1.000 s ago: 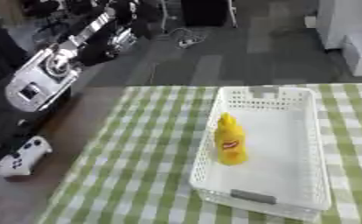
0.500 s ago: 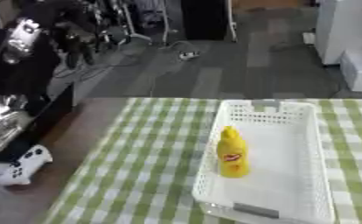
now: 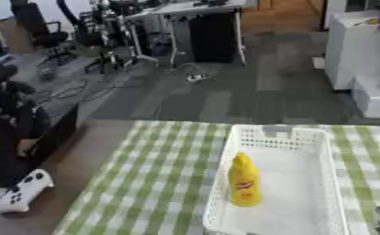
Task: Pick up objects on the table and place them in the box.
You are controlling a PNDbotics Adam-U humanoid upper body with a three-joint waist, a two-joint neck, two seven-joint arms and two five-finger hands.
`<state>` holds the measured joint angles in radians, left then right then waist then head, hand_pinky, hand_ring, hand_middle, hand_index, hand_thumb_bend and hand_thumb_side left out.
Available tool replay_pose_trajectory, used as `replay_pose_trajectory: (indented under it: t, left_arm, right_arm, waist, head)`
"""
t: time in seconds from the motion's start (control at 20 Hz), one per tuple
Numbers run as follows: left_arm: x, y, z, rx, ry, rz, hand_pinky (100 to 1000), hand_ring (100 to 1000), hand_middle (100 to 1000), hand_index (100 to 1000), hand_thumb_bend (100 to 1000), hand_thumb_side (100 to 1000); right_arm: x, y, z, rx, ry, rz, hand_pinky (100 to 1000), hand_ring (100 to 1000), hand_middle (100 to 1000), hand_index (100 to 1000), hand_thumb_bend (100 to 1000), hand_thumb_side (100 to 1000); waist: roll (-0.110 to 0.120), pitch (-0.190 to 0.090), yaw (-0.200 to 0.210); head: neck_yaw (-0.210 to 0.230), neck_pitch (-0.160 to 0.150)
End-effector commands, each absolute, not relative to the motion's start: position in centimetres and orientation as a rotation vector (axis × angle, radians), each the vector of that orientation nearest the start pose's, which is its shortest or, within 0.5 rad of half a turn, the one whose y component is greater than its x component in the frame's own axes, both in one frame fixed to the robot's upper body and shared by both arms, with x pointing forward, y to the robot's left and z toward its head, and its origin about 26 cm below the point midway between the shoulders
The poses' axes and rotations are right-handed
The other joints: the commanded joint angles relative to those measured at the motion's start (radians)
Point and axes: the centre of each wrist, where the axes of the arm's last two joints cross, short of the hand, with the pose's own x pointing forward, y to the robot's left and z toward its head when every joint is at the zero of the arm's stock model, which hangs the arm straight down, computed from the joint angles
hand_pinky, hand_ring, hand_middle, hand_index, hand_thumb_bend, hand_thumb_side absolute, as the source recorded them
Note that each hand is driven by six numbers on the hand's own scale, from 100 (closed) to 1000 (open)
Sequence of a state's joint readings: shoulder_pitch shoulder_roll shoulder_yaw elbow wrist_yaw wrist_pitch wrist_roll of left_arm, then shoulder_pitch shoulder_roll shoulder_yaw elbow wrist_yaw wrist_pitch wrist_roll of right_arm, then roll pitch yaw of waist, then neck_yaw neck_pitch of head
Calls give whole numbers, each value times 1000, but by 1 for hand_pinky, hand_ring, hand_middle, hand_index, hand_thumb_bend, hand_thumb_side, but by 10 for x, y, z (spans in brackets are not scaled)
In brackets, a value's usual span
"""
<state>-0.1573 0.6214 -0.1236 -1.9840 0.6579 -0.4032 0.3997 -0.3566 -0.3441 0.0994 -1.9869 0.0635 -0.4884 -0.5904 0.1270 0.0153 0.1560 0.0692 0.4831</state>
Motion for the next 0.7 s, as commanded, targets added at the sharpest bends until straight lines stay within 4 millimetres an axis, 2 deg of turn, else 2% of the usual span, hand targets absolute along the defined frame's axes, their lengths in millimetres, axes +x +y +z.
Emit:
replay_pose_trajectory:
  t: [0.05, 0.25, 0.3, 0.35, 0.4, 0.6, 0.7]
  left_arm:
    - [281, 279, 167, -360, -2401, 273, 378, 255, 542, 791, 100, 768]
    - [280, 264, 156, -475, -2475, 238, 388, 284, 556, 779, 100, 787]
    - [281, 261, 155, -495, -2485, 235, 397, 293, 559, 783, 100, 803]
    - [281, 258, 155, -513, -2491, 232, 396, 291, 559, 783, 100, 803]
    - [282, 256, 155, -525, -2494, 223, 415, 295, 559, 781, 100, 817]
    - [282, 252, 157, -572, -2492, 77, 428, 304, 568, 780, 100, 827]
    - [283, 250, 157, -601, -2480, 57, 434, 314, 573, 774, 100, 826]
  right_arm:
    - [302, -235, 210, 182, 3394, 240, 414, 629, 665, 755, 100, 939]
    - [300, -239, 203, 217, 3394, 222, 408, 629, 666, 754, 100, 938]
    - [299, -241, 201, 231, 3396, 214, 404, 628, 665, 753, 100, 897]
    - [299, -243, 198, 244, 3397, 204, 404, 629, 666, 753, 100, 939]
    - [298, -244, 195, 259, 3398, 196, 401, 628, 666, 753, 100, 938]
    - [294, -254, 186, 349, 3400, 194, 391, 620, 660, 752, 100, 938]
    - [292, -259, 183, 391, 3395, 196, 388, 618, 658, 750, 100, 934]
  waist:
    - [-16, -7, 8]
    - [-49, 0, 38]
    - [-57, 1, 46]
    - [-62, 2, 53]
    - [-68, 3, 59]
    - [-75, 4, 83]
    - [-78, 3, 96]
  head:
    - [-43, -44]
    - [-76, -78]
    - [-85, -84]
    - [-91, -88]
    - [-96, -92]
    - [-102, -102]
    - [-111, -109]
